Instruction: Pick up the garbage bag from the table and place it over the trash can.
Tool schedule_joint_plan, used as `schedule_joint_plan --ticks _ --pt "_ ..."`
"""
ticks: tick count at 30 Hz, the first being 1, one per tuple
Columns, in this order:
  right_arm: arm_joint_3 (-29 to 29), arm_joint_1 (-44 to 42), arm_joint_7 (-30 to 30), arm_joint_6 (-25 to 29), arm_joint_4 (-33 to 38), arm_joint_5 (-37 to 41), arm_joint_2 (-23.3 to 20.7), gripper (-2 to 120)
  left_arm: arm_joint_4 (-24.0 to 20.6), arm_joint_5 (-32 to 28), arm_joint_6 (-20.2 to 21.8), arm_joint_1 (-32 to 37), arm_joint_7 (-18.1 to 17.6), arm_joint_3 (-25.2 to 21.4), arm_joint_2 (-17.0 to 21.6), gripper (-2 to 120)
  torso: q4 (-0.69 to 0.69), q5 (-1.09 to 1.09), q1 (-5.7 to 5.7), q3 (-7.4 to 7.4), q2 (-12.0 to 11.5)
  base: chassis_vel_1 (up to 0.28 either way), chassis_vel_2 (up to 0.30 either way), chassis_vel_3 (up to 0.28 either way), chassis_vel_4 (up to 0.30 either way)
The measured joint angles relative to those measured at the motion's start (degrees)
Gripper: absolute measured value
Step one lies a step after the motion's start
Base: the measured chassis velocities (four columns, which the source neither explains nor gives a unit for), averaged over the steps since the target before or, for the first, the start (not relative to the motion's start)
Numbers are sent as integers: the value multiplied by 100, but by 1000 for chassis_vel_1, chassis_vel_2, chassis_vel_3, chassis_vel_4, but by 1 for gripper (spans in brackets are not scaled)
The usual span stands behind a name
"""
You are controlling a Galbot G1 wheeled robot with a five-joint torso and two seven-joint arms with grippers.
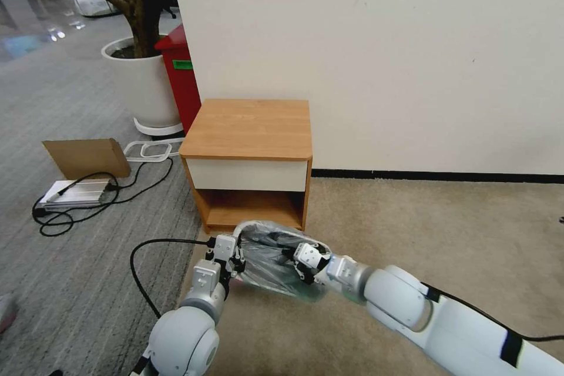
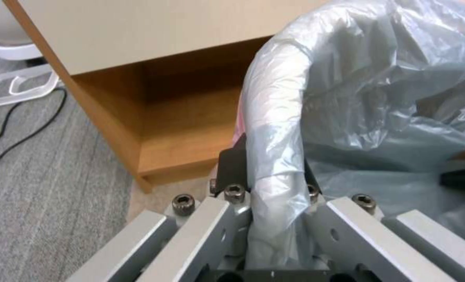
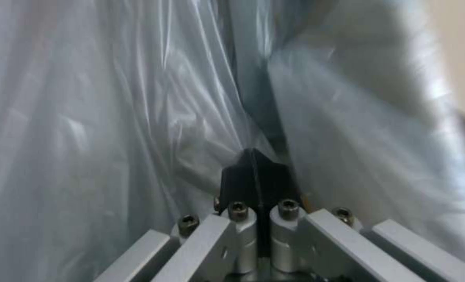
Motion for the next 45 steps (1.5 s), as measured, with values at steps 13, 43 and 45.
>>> schedule_joint_plan --ticks 13,43,45 --pt "-680 398 109 -231 -489 -128 541 0 -111 388 21 108 1 287 -133 3 -1 0 0 0 0 0 0 0 0" --pt "817 -1050 38 164 759 -103 -151 0 105 -131 100 83 -135 -83 -267 3 -2 2 0 -1 0 0 0 0 0" --pt "1116 -1310 43 235 1010 -12 -311 0 109 -488 180 38 -228 -139 -276 3 -2 0 0 -1 0 0 0 0 0"
